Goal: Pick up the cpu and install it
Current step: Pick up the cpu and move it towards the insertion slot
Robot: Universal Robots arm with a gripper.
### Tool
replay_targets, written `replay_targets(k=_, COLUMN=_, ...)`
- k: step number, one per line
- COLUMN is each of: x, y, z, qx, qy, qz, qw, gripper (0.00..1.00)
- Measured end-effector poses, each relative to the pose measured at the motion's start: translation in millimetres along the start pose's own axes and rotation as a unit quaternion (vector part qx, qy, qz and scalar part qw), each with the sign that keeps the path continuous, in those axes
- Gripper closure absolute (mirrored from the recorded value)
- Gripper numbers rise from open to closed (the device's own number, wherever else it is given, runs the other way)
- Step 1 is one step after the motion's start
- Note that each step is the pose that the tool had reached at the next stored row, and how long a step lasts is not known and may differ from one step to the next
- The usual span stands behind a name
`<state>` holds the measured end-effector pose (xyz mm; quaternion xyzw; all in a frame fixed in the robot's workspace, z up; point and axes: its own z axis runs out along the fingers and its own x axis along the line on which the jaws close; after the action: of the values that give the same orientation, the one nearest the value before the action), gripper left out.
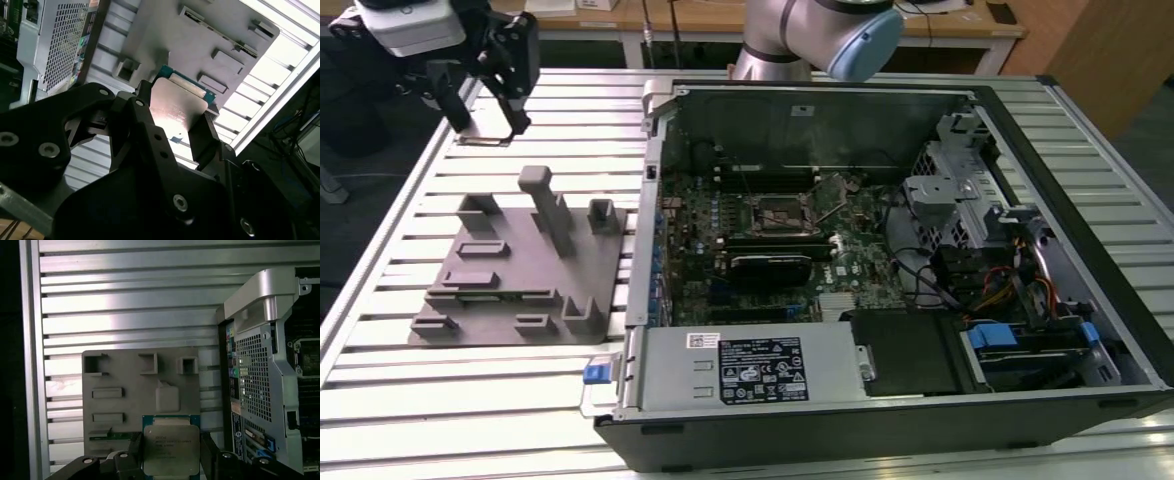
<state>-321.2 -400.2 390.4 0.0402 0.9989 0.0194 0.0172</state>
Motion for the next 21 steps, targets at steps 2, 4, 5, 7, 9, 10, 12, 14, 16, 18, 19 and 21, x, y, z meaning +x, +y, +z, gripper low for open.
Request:
replay_targets(k=2, x=-4.6, y=0.4, z=0.1, qx=0.0, qy=0.0, qz=0.0, qw=1.0, gripper=0.46)
replay_targets(k=4, x=-9.6, y=0.8, z=0.3, qx=0.0, qy=0.0, qz=0.0, qw=1.0, gripper=0.46)
replay_targets(k=5, x=-12.1, y=1.0, z=0.4, qx=0.0, qy=0.0, qz=0.0, qw=1.0, gripper=0.46)
replay_targets(k=7, x=-17.7, y=1.4, z=0.6, qx=0.0, qy=0.0, qz=0.0, qw=1.0, gripper=0.46)
replay_targets(k=9, x=-23.5, y=1.9, z=0.8, qx=0.0, qy=0.0, qz=0.0, qw=1.0, gripper=0.46)
replay_targets(k=10, x=-26.5, y=2.1, z=0.9, qx=0.0001, qy=0.0001, qz=0.0, qw=1.0, gripper=0.46)
replay_targets(k=12, x=-32.1, y=2.6, z=1.1, qx=0.0, qy=0.0, qz=0.0, qw=1.0, gripper=0.46)
replay_targets(k=14, x=-37.7, y=3.0, z=1.3, qx=0.0, qy=0.0, qz=0.0, qw=1.0, gripper=0.46)
replay_targets(k=16, x=-42.9, y=3.4, z=1.5, qx=0.0, qy=0.0, qz=0.0, qw=1.0, gripper=0.46)
replay_targets(k=18, x=-47.8, y=3.8, z=1.7, qx=0.0001, qy=0.0, qz=0.0, qw=1.0, gripper=0.46)
replay_targets(k=19, x=-50.3, y=4.1, z=1.8, qx=0.0, qy=0.0001, qz=0.0, qw=1.0, gripper=0.46)
replay_targets(k=21, x=-55.0, y=4.5, z=2.0, qx=0.0, qy=0.0, qz=0.0, qw=1.0, gripper=0.46)
